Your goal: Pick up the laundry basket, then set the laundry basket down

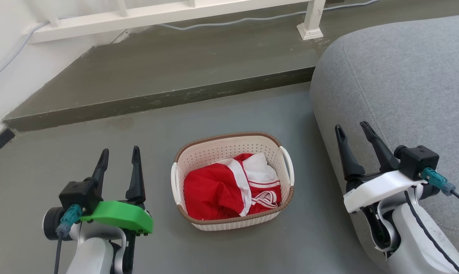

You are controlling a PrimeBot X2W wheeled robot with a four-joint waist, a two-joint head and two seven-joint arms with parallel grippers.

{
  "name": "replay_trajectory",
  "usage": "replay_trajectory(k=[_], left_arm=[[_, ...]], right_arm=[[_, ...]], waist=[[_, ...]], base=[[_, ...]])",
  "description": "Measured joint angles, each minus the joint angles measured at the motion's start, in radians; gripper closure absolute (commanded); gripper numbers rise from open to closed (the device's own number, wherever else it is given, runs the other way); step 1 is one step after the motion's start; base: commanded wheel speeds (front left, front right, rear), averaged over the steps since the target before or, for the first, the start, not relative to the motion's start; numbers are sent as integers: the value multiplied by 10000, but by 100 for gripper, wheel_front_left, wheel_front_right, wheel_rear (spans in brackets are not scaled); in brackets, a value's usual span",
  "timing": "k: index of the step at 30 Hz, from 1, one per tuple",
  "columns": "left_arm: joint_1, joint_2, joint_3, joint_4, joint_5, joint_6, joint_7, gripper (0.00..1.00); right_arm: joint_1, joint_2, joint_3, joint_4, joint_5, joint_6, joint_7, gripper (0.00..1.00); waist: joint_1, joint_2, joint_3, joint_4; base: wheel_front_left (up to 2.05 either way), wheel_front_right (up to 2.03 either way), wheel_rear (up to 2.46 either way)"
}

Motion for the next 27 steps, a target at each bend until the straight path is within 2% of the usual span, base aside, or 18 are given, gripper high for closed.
replay_trajectory(k=[8,9,18,27], left_arm=[[6,-23,69,-84,17,-82,0,0],[7,-27,88,-102,12,-107,0,100],[269,-71,-2,462,-107,-140,48,100],[278,-77,165,460,-1151,-265,253,100]], right_arm=[[18,44,-58,0,-77,52,0,0],[24,56,-77,0,-84,54,0,100],[591,249,-12,491,94,50,21,100],[593,311,-268,435,1037,54,213,100]], waist=[[0,0,15,-6],[0,0,16,-6],[0,0,10,-1],[0,0,-91,65]], base=[[0,0,0],[0,0,0],[0,0,0],[0,0,0]])
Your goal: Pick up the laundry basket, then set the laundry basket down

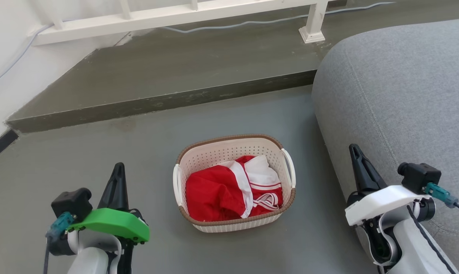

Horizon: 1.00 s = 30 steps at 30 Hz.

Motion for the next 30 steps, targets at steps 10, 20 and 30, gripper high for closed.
replay_trajectory(k=[10,20,30], left_arm=[[35,-6,245,-8,-1289,-105,385,100],[76,-13,529,-8,-2376,-267,706,100],[82,-17,838,-4,-3590,-364,1047,100]], right_arm=[[4,90,-328,-59,1375,90,311,100],[10,134,-669,-86,2481,123,669,100],[17,151,-1026,-96,3749,207,1012,100]], waist=[[0,0,-88,63],[0,0,-173,123],[0,0,-267,188]], base=[[0,0,0],[0,0,0],[0,0,0]])
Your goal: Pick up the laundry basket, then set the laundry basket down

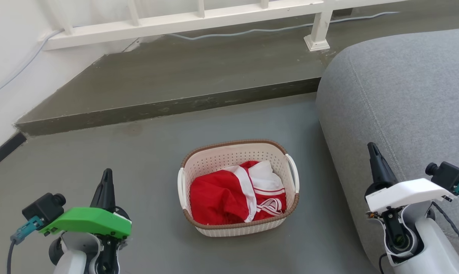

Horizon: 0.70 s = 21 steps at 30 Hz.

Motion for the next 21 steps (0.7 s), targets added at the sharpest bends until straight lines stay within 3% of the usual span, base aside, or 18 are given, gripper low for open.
replay_trajectory(k=[21], left_arm=[[31,2,594,19,-2280,-339,685,100]], right_arm=[[109,65,-692,-17,2416,123,665,100]], waist=[[0,0,-181,123]], base=[[0,0,0]])
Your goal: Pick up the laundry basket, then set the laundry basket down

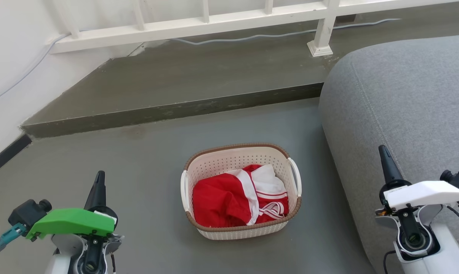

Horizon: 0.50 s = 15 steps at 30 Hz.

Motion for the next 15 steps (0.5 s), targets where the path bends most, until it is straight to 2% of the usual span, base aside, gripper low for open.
replay_trajectory(k=[15], left_arm=[[16,2,374,19,-1691,-192,454,100]], right_arm=[[66,84,-514,-13,1733,111,445,100]], waist=[[0,0,-129,88]], base=[[0,0,0]])
